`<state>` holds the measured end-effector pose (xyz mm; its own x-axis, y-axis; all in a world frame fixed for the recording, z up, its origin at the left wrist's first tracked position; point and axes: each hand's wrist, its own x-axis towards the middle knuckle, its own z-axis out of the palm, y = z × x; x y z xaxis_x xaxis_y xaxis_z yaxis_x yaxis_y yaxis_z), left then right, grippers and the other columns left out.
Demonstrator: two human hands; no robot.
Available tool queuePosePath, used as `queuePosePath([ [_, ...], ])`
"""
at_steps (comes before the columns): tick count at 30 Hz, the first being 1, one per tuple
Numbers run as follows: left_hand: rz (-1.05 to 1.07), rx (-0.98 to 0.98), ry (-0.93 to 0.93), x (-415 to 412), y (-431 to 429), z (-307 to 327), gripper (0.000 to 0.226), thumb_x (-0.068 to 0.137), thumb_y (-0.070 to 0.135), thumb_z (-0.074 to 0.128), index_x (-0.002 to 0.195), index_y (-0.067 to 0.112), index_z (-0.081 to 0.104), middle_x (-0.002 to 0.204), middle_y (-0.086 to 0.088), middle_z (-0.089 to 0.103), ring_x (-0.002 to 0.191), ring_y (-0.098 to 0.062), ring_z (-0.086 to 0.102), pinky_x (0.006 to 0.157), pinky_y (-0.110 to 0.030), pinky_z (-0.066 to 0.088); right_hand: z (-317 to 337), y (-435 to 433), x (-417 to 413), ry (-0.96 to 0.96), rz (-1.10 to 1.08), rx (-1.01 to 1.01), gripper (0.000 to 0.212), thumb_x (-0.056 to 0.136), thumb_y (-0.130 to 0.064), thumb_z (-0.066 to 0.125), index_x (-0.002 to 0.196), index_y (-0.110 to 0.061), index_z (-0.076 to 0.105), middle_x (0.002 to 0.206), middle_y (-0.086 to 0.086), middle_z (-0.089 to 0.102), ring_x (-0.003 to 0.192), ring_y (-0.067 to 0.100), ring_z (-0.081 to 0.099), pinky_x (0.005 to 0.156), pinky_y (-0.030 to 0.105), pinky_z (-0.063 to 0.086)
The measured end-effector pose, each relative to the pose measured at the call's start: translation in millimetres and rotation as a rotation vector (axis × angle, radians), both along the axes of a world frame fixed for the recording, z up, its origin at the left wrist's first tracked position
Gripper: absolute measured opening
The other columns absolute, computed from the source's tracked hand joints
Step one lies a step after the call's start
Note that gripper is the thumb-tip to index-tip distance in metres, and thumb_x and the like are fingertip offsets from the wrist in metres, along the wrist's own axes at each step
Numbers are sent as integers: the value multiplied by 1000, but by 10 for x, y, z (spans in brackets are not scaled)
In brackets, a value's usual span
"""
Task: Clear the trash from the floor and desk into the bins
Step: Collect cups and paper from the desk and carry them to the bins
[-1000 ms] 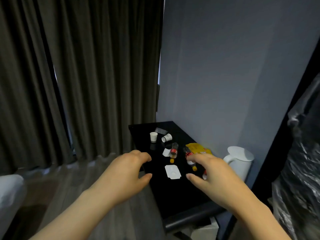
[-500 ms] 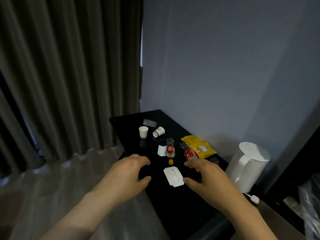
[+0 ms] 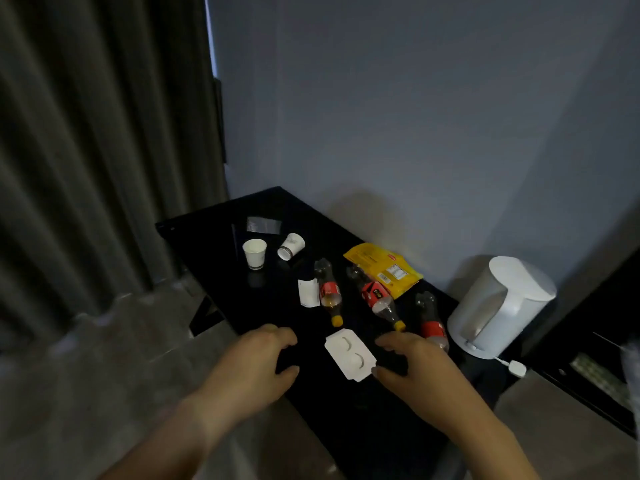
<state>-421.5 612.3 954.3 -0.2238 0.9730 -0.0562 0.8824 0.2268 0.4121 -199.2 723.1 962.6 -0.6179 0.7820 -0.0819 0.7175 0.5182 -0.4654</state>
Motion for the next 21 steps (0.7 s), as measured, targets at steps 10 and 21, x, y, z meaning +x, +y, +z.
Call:
queuePosePath([
  [10,-51,-109,-57,-649,1201,-313,41,86,36,61,126,26,53,120,8,55,107,-6,54,91,-18,44,-467,1046,-502,29,-64,-150,47,87,-36,64,132,-30,50,127,-11,55,111,2,52,89,13,41],
  [21,-101,-162,-130,-1157,2012,-656,37,86,35,62,121,26,56,114,9,56,101,-3,54,87,-18,47,-713,1652,-970,-7,-116,-217,48,88,-33,63,134,-24,50,129,-7,56,116,5,52,93,14,42],
])
